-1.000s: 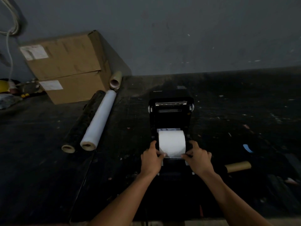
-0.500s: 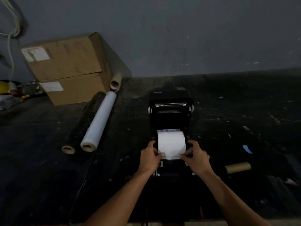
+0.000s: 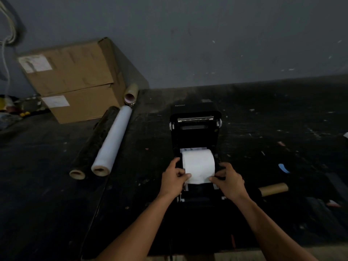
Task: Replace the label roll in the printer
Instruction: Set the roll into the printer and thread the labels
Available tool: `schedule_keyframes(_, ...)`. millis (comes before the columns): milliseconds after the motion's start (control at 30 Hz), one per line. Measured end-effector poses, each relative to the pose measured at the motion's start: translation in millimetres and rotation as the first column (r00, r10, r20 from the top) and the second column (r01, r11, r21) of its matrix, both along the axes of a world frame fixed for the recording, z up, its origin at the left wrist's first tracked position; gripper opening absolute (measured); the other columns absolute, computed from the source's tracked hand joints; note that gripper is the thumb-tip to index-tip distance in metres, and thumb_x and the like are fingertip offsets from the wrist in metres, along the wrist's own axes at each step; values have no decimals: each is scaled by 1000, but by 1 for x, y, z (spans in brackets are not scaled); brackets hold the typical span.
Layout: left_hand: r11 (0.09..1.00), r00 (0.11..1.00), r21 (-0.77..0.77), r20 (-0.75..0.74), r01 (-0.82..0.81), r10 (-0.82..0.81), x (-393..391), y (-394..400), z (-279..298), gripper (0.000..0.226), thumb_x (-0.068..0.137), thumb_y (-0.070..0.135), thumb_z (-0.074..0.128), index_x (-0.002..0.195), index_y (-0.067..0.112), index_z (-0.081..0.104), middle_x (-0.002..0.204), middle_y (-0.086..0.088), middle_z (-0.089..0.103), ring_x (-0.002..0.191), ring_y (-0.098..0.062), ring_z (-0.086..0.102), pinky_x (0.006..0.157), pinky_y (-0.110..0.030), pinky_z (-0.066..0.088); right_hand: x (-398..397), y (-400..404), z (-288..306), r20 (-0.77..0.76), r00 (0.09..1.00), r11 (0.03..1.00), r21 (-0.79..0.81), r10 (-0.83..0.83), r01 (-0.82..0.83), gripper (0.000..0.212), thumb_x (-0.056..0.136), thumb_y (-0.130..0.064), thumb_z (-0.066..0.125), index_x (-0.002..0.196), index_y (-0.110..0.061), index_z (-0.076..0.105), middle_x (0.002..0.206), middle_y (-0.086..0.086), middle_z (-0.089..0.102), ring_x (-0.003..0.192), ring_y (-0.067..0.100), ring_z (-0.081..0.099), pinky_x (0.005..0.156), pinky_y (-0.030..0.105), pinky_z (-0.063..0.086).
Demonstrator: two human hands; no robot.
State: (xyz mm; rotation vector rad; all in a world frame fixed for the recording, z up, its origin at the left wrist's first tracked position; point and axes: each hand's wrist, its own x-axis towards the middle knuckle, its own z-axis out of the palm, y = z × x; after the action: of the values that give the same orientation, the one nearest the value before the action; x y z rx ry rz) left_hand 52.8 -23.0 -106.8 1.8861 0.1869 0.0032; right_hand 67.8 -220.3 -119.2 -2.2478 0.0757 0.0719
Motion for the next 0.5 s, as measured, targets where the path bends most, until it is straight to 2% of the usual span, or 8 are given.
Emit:
schedule_keyframes(133,989,998,-150,-56,-7,-1,6,6,-3,74,84,9,69,147,16,30,90,-2,67,96,-22,66,93,-41,53,-1,1,-2,25,999,999,-21,36,-36,59,80,-37,70,131,-26,44,102,-12,70,112,17,56,103,50,34)
schedule_keyframes(200,991,997,-136,-73,6,-16,7,7,-6,76,83,8,70,147,16,29,92,-4,68,98,-24,66,95,-46,53,0,0,-5,38,999,1000,12,15,-15,54,80,-34,70,129,-27,47,100,-9,72,112,20,59,103,52,36)
schedule_keyframes(267,998,998,-40,-45,51,-53,7,7,-7,80,81,8,73,147,17,30,93,-5,71,95,-22,67,94,-40,53,2,0,-6,39,999,1000,-2,-6,6,51,82,-33,68,128,-27,48,101,-7,73,113,22,59,104,51,35)
schedule_keyframes(300,997,997,25,-22,70,-70,7,6,-8,79,81,7,73,147,18,31,94,-6,71,91,-20,67,90,-31,54,3,1,-6,40,999,1000,-26,-12,13,50,84,-33,67,129,-27,47,103,-6,73,114,22,57,104,48,33)
schedule_keyframes(367,981,995,173,25,88,-93,5,5,-6,76,83,6,70,147,19,30,97,-8,72,85,-14,65,73,-8,48,3,4,-5,49,999,997,-75,-17,20,47,87,-31,63,131,-25,47,104,-5,73,116,23,55,102,43,27)
schedule_keyframes(400,969,994,229,47,89,-102,3,4,-5,77,84,6,69,148,20,28,96,-8,72,83,-13,64,68,-5,44,2,6,-5,61,998,995,-95,-15,21,46,88,-30,62,131,-24,47,102,-5,73,116,24,55,101,41,26)
schedule_keyframes(433,958,991,273,68,92,-114,3,3,-6,79,84,6,68,149,20,26,95,-8,72,82,-12,64,69,-8,45,2,7,-6,75,997,994,-111,-15,24,44,88,-29,61,130,-23,48,99,-5,73,115,24,56,100,40,25)
schedule_keyframes(500,935,985,337,96,107,-147,1,3,-9,78,86,6,66,150,21,24,93,-8,70,82,-15,65,78,-22,52,1,8,-9,92,996,991,-132,-20,32,40,88,-28,62,125,-22,51,96,-5,73,113,23,56,96,39,24)
